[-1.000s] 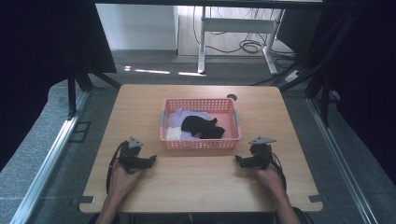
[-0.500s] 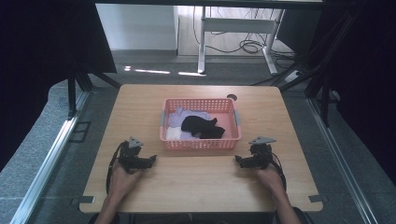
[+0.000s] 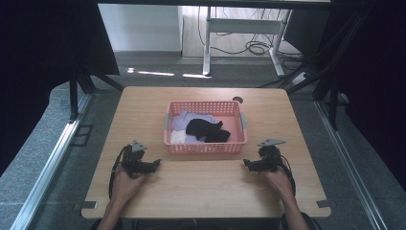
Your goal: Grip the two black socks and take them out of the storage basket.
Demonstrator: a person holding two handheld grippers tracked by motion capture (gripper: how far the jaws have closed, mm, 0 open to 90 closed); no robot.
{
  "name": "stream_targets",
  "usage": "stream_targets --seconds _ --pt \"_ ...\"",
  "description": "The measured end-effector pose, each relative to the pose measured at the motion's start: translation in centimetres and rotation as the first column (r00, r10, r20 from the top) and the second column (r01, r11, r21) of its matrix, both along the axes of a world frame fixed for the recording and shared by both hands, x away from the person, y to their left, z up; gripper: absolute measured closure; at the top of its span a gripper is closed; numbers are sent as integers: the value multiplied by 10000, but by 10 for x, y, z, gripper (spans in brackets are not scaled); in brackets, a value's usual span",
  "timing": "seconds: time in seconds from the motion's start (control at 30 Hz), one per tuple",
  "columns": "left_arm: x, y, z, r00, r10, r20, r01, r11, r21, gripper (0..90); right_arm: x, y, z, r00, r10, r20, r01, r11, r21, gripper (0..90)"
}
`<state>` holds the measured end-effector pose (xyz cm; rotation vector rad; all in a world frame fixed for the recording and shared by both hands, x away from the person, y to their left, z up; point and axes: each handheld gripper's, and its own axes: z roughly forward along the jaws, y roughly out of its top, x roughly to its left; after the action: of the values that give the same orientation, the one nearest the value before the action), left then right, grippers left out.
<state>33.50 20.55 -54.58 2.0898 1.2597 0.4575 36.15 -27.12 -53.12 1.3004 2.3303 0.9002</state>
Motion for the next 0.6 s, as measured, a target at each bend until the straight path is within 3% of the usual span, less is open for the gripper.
stream_targets --seconds 0.2,0.43,0.6 --pt "0 0 0 10000 -4 -3 4 10000 49 106 1 2 18 9996 164 225 -167 9998 112 62" --pt "0 0 0 10000 11 -12 -11 10000 19 106 6 -1 46 9987 382 343 -374 9990 -242 61" --pt "0 0 0 10000 25 -8 -25 10000 10 107 10 -10 59 9994 318 110 -316 9993 -193 75"
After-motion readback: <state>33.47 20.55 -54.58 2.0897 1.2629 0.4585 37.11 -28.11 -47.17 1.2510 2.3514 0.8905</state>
